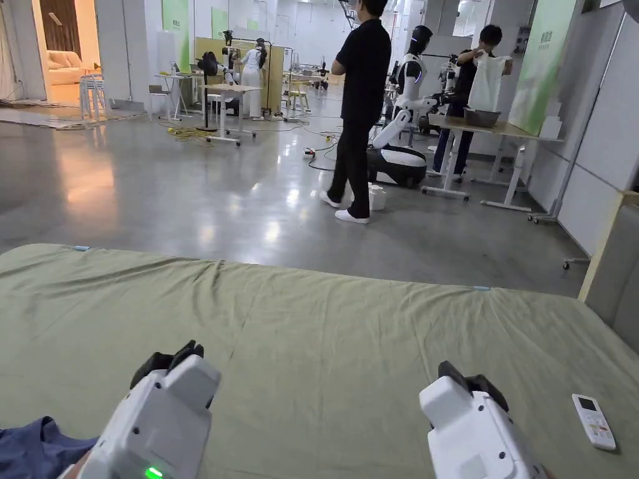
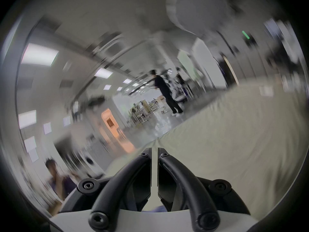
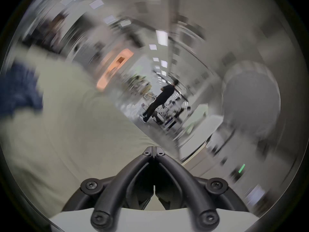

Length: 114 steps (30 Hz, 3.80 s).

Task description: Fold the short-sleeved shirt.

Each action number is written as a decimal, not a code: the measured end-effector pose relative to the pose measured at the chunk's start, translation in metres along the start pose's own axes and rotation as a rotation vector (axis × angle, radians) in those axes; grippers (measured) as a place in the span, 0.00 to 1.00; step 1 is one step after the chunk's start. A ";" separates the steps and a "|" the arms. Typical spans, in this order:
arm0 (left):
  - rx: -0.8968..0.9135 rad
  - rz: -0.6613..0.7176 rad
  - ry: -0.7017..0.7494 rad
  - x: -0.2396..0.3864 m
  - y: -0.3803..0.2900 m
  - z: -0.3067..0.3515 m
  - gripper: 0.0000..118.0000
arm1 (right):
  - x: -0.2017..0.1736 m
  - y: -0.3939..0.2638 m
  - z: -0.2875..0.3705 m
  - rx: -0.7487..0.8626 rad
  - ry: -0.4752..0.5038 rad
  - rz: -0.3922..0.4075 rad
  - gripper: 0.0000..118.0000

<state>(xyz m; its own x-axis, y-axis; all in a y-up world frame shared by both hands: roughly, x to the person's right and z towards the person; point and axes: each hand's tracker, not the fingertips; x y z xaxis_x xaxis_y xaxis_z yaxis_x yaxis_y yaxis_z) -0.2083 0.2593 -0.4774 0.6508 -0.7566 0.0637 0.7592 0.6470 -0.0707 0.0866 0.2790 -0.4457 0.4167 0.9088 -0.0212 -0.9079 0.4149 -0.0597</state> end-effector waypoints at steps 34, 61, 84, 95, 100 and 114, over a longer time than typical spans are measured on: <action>-0.102 0.894 -0.063 -0.057 -0.037 0.017 0.05 | 0.023 -0.022 0.015 -0.179 -0.083 -1.117 0.00; -0.990 0.907 -0.305 -0.086 -0.314 -0.020 0.84 | -0.031 -0.015 0.007 -0.254 0.091 -1.109 0.00; -0.740 0.994 -0.167 -0.078 -0.278 0.036 0.04 | -0.039 -0.019 0.007 -0.289 0.125 -1.102 0.00; -0.282 0.996 -0.140 -0.145 -0.134 0.024 0.04 | -0.020 -0.025 0.012 -0.268 0.101 -1.109 0.00; -0.103 0.918 -0.180 -0.156 -0.049 0.018 0.04 | -0.006 -0.033 0.018 -0.260 0.069 -1.112 0.00; 0.054 0.851 -0.552 -0.047 0.126 -0.008 0.04 | 0.045 -0.078 0.054 -0.263 -0.077 -1.116 0.00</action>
<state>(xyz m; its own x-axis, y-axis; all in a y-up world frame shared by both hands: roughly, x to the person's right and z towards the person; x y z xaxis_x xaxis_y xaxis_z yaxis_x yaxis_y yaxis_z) -0.1432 0.3760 -0.4977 0.8797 0.0976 0.4654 0.0320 0.9644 -0.2627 0.1737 0.2901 -0.3880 0.9710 0.0449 0.2350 0.0065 0.9770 -0.2132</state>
